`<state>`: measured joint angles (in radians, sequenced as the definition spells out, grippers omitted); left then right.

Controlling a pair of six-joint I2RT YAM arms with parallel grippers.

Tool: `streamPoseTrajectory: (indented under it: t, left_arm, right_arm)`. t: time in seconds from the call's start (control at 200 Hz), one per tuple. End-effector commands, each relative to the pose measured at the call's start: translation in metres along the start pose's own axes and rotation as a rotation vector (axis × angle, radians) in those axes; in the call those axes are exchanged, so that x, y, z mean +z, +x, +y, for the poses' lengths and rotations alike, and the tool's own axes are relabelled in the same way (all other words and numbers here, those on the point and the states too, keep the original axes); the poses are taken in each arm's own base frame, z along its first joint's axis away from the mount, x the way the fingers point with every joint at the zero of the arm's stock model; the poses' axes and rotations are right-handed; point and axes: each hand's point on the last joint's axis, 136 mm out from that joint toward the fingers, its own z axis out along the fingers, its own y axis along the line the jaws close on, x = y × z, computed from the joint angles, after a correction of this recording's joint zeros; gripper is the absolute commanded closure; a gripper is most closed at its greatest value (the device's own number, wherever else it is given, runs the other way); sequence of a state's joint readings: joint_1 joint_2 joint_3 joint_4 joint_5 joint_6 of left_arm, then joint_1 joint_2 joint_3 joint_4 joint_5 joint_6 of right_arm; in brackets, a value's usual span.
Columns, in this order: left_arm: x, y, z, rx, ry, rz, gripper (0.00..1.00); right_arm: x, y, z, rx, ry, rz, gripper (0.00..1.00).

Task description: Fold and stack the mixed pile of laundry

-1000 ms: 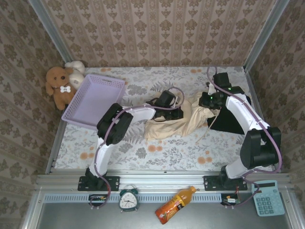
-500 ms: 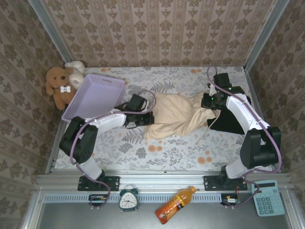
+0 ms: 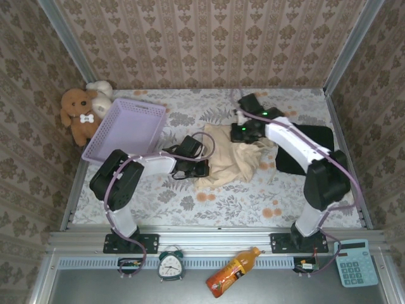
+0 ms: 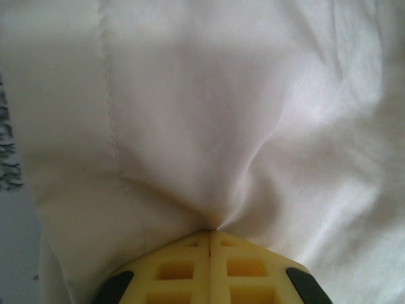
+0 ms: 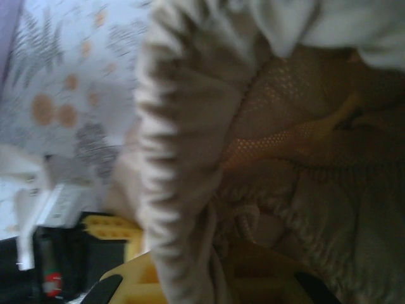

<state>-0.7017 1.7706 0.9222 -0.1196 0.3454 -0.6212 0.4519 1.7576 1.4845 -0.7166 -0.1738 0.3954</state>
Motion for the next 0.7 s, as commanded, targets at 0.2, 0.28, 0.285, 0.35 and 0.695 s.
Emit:
streamPoseTrajectory:
  t: [0.2,0.28,0.285,0.35,0.695]
  left_arm:
    - [-0.05,-0.01,0.046,-0.106,-0.081,-0.135,0.97]
    - [-0.061,-0.014,0.051,-0.123,-0.081,-0.16,0.94]
    - [-0.061,-0.014,0.051,-0.123,-0.08,-0.161,0.94]
    - [-0.071,-0.02,0.051,-0.13,-0.073,-0.181,0.91]
    - [-0.097,-0.068,-0.044,0.018,0.148,-0.304,0.53]
  right_arm:
    - [-0.012,-0.026,0.076,0.053,-0.264,-0.125,0.0]
    - [-0.035,-0.032,0.064,0.052,-0.251,-0.177,0.0]
    - [-0.036,-0.033,0.063,0.052,-0.247,-0.181,0.0]
    - [-0.049,-0.033,0.041,0.056,-0.191,-0.213,0.0]
    - [-0.047,0.004,-0.09,0.268,-0.021,-0.282,0.07]
